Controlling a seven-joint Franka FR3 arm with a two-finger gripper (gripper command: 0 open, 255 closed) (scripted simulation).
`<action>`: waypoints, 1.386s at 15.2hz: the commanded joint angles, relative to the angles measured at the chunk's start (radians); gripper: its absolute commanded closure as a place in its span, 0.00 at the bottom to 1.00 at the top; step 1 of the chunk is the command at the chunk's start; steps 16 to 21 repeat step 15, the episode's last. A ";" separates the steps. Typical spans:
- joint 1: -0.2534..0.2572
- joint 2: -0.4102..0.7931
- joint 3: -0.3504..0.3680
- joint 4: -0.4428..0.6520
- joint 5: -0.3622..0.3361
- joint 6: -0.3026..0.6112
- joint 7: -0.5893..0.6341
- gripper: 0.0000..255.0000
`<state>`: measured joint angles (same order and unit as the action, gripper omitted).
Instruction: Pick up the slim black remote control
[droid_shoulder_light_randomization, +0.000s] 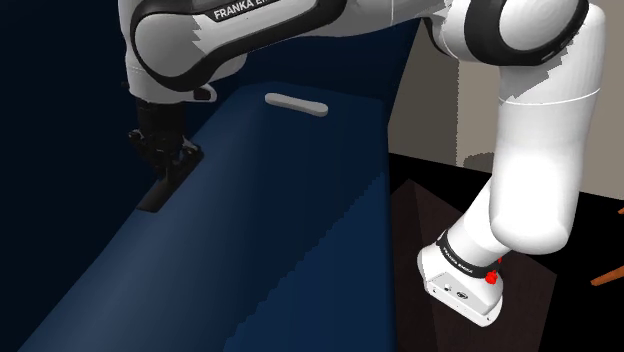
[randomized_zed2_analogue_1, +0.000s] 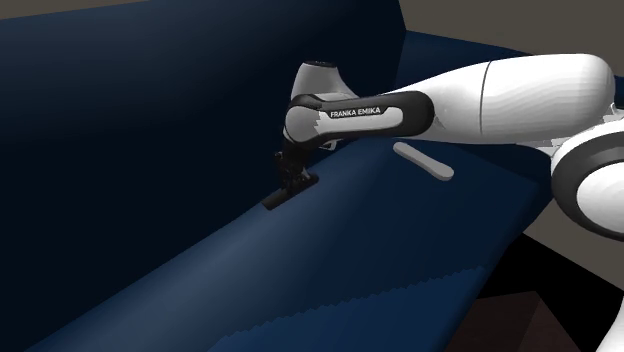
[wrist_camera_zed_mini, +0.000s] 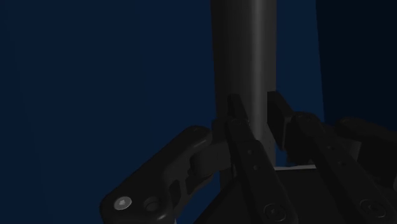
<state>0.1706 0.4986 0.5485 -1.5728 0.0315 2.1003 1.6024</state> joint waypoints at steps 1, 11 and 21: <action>-0.002 0.001 -0.001 0.006 0.002 -0.017 0.001 1.00; -0.003 -0.033 0.009 0.094 0.012 -0.133 0.017 1.00; -0.001 -0.037 0.010 0.117 0.013 -0.159 0.021 1.00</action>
